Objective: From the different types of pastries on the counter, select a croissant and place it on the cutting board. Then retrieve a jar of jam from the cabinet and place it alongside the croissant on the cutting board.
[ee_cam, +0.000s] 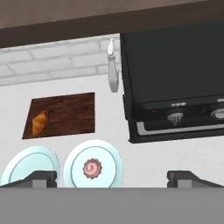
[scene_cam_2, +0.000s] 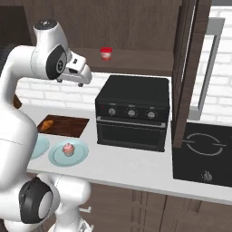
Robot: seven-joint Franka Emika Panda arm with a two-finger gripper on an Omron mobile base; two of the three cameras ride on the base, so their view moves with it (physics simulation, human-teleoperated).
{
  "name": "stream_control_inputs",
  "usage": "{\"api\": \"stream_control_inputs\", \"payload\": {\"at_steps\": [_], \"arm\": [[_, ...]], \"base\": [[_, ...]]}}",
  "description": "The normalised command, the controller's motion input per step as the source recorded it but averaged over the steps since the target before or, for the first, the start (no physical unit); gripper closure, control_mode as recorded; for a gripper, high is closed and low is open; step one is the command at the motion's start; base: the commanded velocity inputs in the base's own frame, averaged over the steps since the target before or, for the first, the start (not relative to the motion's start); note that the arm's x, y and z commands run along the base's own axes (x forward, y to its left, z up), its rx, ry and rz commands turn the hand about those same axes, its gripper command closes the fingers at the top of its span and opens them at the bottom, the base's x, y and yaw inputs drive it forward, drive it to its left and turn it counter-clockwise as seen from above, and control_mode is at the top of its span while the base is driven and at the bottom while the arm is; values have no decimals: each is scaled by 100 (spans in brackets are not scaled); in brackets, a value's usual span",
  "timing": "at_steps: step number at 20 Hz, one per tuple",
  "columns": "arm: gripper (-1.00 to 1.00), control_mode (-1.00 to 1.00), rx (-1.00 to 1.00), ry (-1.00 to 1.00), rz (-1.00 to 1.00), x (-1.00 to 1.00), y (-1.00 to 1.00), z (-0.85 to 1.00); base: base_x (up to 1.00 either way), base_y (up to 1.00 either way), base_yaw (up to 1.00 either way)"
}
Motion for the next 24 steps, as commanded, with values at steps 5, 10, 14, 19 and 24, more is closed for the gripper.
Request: {"api": "stream_control_inputs", "payload": {"at_steps": [5, 10, 14, 19, 24], "arm": [[-100, -100, 0, -18, -4, 4, -52, 39], [-100, -100, -1, -5, 2, -1, -6, 15], [-100, -100, 0, 0, 3, 24, -9, 9], [-100, -100, 0, -5, 0, 46, -16, 17], [-100, -100, 0, -4, 0, 59, -5, 9]], "base": [[0, 0, 0], [0, 0, 0], [0, 0, 0], [0, 0, 0], [0, 0, 0]]}}
